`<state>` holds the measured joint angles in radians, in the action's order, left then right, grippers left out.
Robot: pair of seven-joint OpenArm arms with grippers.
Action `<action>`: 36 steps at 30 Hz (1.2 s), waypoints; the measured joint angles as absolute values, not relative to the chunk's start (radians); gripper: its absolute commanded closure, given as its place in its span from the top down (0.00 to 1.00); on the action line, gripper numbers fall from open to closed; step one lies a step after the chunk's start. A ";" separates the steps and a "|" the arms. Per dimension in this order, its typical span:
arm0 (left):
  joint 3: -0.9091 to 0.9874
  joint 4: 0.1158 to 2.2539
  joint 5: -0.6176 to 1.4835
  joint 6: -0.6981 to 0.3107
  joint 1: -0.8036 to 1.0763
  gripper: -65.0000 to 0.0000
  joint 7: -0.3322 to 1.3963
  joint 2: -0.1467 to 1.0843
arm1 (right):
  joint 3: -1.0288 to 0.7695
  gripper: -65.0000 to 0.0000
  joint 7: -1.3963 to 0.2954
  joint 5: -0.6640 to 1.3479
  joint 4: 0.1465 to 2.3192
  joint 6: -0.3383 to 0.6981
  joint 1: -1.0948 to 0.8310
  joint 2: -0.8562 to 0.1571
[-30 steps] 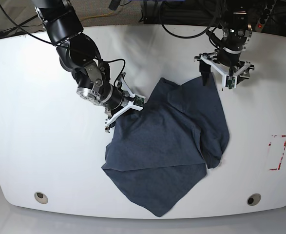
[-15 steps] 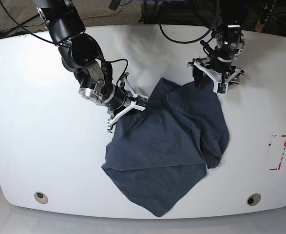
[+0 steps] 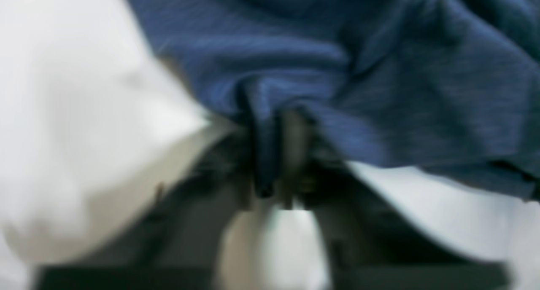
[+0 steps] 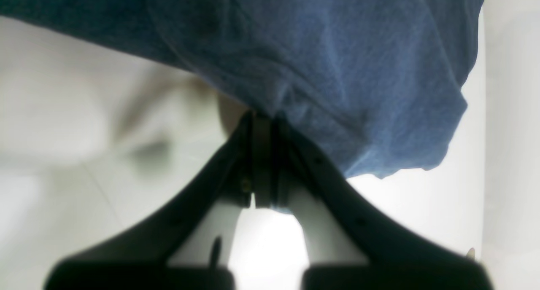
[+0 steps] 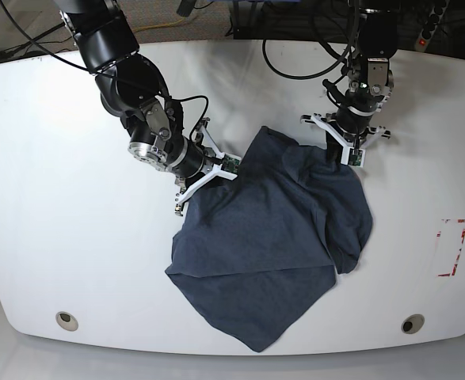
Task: Fold the T-shirt properly
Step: 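Lower both grippers onto the crumpled navy T-shirt and pinch its edges, then lift the shirt with both grippers and shake it out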
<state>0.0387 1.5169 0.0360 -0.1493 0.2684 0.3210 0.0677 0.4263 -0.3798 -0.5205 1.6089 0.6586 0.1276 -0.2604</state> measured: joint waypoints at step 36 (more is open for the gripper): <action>0.286 1.898 0.016 -0.152 -0.011 0.00 0.882 0.339 | 0.336 0.00 -0.612 -0.508 1.849 0.678 0.527 -0.255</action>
